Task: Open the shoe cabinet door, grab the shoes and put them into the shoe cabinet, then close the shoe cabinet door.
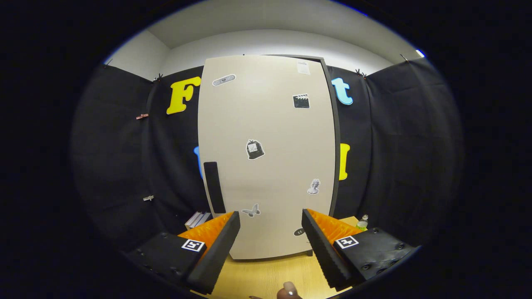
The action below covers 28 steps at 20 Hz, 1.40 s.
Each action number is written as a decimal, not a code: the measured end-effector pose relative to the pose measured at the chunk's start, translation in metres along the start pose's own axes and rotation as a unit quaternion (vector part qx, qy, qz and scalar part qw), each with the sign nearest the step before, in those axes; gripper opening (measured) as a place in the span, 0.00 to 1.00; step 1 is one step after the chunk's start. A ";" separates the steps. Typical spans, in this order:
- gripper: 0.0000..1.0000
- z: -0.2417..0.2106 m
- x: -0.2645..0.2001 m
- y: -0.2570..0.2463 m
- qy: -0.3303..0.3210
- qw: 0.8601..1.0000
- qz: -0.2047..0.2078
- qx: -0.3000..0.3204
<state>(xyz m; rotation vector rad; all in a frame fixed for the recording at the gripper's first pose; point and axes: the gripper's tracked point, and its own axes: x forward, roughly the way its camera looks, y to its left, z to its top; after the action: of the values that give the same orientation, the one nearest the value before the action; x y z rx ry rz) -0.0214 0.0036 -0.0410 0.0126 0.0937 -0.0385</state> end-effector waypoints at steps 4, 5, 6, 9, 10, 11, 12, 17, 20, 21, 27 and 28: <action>0.98 -0.001 0.000 -0.001 0.002 1.000 -0.002 -0.002; 0.98 -0.002 0.000 -0.001 0.002 1.000 -0.003 -0.002; 0.98 -0.002 0.000 -0.002 0.003 1.000 -0.003 -0.001; 0.98 -0.003 -0.001 -0.002 0.004 1.000 -0.003 -0.001; 0.98 -0.003 -0.001 -0.001 0.004 1.000 -0.003 -0.001; 0.98 -0.004 -0.001 -0.002 0.005 1.000 -0.003 0.000; 0.98 -0.004 0.000 -0.003 0.006 1.000 -0.004 0.000; 0.98 -0.005 0.000 -0.003 0.006 1.000 -0.007 0.000; 0.98 -0.006 0.000 -0.005 0.008 1.000 -0.007 0.002; 0.98 -0.006 0.000 -0.005 0.008 1.000 -0.007 0.003; 0.98 -0.010 0.007 -0.011 0.015 1.000 -0.009 0.007; 0.98 -0.010 0.006 -0.011 0.014 1.000 -0.007 0.007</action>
<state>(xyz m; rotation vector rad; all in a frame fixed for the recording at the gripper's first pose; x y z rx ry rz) -0.0165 -0.0076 -0.0519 0.0273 0.1220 -0.0537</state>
